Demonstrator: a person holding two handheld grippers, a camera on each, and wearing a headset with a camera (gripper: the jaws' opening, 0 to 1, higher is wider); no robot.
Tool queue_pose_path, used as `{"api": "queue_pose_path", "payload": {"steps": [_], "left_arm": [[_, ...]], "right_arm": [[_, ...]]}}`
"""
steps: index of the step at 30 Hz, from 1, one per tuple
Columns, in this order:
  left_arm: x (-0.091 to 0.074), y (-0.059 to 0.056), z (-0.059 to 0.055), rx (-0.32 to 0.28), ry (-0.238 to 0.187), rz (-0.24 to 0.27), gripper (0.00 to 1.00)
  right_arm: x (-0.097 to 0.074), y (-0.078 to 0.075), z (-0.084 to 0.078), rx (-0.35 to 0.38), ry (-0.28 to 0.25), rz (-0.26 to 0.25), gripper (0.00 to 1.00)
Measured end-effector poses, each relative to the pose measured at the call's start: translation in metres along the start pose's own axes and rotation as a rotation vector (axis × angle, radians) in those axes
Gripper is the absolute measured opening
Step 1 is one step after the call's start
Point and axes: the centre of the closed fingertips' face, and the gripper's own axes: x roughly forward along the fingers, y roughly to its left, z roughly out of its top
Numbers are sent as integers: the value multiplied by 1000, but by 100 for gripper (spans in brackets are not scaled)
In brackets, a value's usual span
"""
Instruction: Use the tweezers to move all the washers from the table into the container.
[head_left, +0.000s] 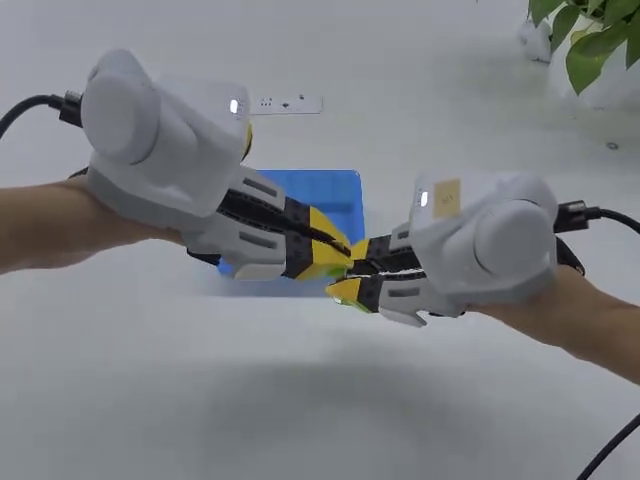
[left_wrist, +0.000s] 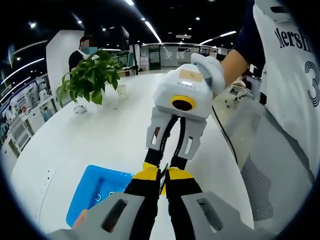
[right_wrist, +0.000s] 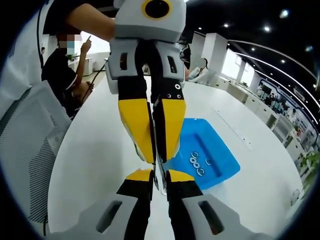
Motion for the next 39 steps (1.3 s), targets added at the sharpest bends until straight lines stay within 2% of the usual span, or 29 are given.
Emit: {"api": "queue_pose_path", "payload": {"steps": [16, 25, 39], "left_arm": [[11, 5, -17, -15, 17, 3, 8], [15, 10, -19, -17, 19, 3, 8], [13, 11, -21, -30, 24, 0, 8]], "right_arm": [[13, -1, -14, 35, -1, 9, 12], [14, -6, -18, 54, 0, 7, 12], [16, -4, -16, 72, -4, 16, 12]]}}
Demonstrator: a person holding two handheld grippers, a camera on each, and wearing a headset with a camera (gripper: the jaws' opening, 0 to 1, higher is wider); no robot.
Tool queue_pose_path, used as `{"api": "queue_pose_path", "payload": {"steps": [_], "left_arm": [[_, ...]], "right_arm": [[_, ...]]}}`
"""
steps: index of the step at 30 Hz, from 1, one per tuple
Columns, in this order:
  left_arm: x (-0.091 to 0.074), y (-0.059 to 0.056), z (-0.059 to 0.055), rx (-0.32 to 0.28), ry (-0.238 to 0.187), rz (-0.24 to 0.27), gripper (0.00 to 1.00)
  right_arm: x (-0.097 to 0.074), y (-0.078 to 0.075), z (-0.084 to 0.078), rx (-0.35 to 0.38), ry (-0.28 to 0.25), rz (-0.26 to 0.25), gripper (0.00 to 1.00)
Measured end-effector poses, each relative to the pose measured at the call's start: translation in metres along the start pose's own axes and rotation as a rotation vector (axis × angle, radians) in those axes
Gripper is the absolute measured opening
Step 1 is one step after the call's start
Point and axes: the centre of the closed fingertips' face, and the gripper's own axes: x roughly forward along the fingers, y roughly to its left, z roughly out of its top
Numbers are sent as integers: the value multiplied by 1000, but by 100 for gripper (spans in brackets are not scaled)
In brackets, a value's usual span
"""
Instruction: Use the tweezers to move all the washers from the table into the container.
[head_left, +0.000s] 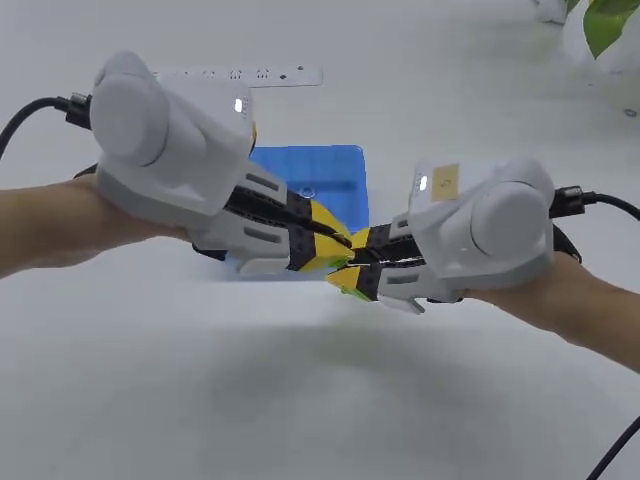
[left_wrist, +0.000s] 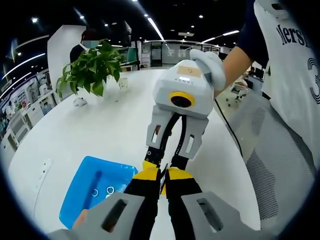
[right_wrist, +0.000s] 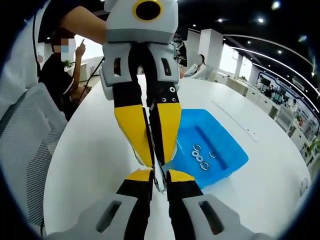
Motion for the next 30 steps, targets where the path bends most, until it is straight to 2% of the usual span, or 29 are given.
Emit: {"api": "queue_pose_path", "payload": {"steps": [13, 22, 30], "left_arm": [[1, 5, 0, -18, -2, 10, 7], [7, 11, 1, -32, -1, 15, 7], [7, 6, 0, -51, 5, -5, 7]], "right_arm": [[1, -2, 0, 1, 1, -1, 12], [2, -4, -3, 4, 11, 3, 12], [1, -2, -4, 17, 12, 11, 11]]}}
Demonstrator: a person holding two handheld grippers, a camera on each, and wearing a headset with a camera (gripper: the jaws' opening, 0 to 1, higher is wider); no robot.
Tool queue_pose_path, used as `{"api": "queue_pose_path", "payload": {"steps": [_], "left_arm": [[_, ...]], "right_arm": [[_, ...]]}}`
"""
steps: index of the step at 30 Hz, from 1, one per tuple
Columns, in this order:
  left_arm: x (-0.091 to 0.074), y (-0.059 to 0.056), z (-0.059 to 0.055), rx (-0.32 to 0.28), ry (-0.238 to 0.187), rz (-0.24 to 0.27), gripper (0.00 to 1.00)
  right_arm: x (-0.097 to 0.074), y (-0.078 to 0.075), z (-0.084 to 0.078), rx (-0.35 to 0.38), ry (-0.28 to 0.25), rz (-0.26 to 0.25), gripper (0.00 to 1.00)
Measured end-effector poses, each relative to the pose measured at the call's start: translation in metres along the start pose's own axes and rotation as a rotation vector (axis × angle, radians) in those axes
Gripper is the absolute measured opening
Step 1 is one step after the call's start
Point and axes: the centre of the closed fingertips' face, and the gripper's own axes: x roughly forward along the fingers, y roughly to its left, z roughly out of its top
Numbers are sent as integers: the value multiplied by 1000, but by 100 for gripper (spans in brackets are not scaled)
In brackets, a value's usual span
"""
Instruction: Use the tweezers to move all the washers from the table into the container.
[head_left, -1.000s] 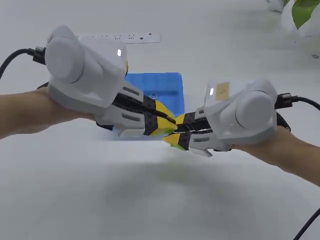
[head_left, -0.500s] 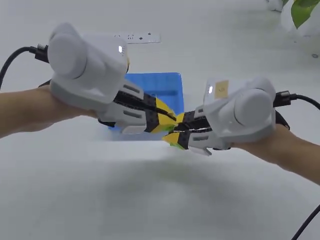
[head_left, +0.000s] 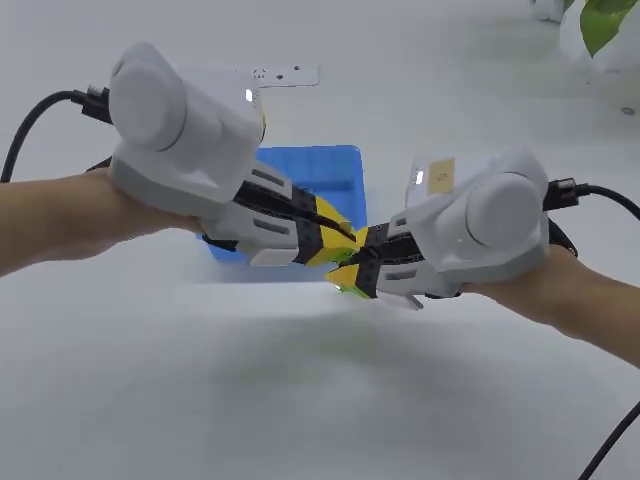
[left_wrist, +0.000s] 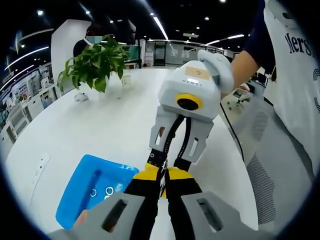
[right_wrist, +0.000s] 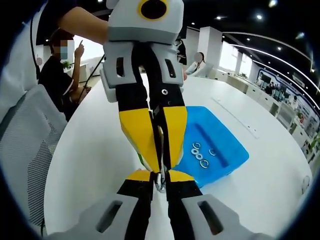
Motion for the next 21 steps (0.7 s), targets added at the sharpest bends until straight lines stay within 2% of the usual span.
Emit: {"api": "queue_pose_path", "payload": {"steps": [13, 21], "left_arm": [[-13, -10, 4, -14, -1, -8, 7], [-30, -14, 12, -16, -11, 2, 7]], "right_arm": [[-6, 11, 10, -12, -12, 10, 11], [-9, 16, 29, -41, -30, 11, 11]]}}
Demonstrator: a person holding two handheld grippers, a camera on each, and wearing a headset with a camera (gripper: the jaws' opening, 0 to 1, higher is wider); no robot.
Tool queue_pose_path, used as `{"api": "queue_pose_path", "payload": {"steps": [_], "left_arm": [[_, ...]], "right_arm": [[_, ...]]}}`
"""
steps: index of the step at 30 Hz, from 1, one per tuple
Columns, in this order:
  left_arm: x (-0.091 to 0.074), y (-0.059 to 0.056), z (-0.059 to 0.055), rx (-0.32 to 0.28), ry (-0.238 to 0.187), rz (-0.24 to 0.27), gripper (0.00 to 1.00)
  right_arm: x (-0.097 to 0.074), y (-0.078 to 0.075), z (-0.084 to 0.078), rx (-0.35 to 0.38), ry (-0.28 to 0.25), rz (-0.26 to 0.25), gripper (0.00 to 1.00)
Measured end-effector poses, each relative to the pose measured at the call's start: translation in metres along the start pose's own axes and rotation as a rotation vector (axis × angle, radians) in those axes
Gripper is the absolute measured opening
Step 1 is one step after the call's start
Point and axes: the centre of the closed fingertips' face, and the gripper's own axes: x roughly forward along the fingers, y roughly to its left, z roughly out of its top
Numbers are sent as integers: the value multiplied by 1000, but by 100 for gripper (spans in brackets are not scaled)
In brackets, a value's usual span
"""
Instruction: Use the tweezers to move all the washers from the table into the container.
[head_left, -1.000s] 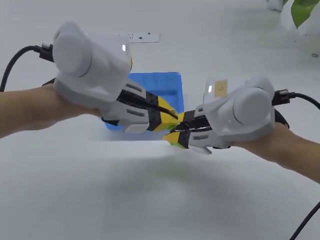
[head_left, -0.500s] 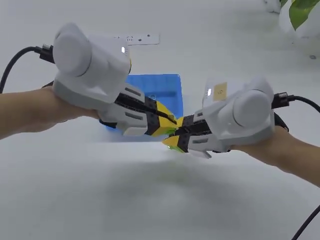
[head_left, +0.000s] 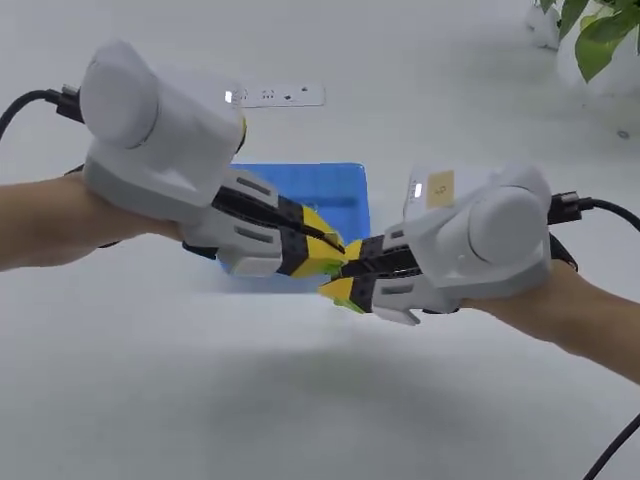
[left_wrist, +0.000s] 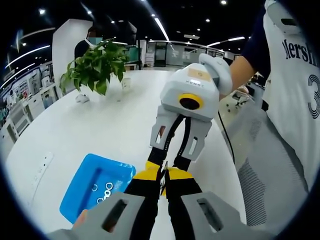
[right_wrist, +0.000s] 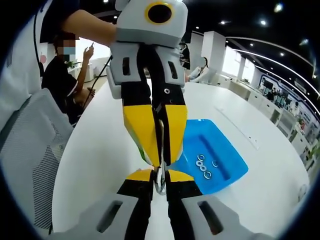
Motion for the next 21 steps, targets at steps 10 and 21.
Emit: {"api": "queue_pose_path", "payload": {"steps": [10, 21], "left_arm": [[-24, -1, 16, 40, 0, 17, 7], [-44, 17, 36, 127, 16, 20, 7]], "right_arm": [[-5, 0, 29, -55, -23, -8, 11], [-7, -24, 58, -106, -48, -43, 11]]}}
